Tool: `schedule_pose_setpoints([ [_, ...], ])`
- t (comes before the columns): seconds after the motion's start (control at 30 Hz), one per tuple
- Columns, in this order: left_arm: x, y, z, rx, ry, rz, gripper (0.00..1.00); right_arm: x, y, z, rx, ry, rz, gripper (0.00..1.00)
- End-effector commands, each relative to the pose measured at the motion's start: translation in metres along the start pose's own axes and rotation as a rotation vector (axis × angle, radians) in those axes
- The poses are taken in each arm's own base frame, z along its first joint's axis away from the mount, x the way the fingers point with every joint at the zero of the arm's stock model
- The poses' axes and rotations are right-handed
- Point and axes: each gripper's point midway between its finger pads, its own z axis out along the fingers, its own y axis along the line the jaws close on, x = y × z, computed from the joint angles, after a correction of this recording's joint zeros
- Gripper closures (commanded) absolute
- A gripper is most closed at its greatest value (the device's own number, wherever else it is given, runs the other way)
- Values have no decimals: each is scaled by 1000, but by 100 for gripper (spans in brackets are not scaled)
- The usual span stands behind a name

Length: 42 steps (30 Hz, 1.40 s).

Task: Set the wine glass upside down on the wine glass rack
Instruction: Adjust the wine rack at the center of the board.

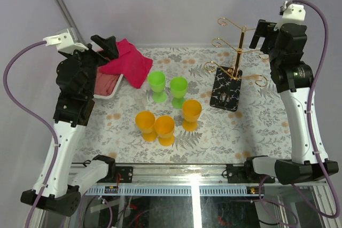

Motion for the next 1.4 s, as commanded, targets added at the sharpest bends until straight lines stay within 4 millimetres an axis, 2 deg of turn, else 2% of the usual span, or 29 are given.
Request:
schedule_pose_setpoints([
  [0.0, -6, -9, 7, 44, -31, -5, 0, 2, 12, -10, -74, 39, 32, 1],
  [0.2, 14, -14, 21, 71, 32, 2, 0, 18, 2, -6, -15, 96, 4, 1],
  [0.37, 24, -31, 31, 161, 60, 29, 0, 33, 21, -1, -106, 172, -5, 1],
  [0.5, 35, -52, 30, 299, 92, 65, 0, 29, 36, -9, -201, 143, 10, 1],
  [0.6, 56, -72, 24, 447, 153, 89, 0, 39, 50, -20, -331, 89, -49, 1],
  [0.7, 81, -90, 20, 582, 237, 79, 0, 17, 58, -36, -400, -53, -35, 1],
  [0.8, 100, -101, 21, 636, 284, 91, 0, 8, 53, -36, -374, -54, -31, 1],
  [1.03, 146, -129, 30, 696, 378, 237, 0, -6, 37, -29, -268, -38, -43, 1],
  [1.1, 157, -132, 35, 707, 403, 237, 0, -3, 34, -27, -250, -30, -42, 1],
  [1.2, 167, -139, 37, 736, 431, 231, 0, 12, 33, -19, -233, 36, -54, 1],
  [1.3, 181, -142, 39, 761, 463, 238, 0, 29, 42, -12, -265, 111, -57, 1],
  [1.37, 191, -143, 39, 776, 490, 250, 0, 29, 49, -9, -296, 128, -55, 1],
])
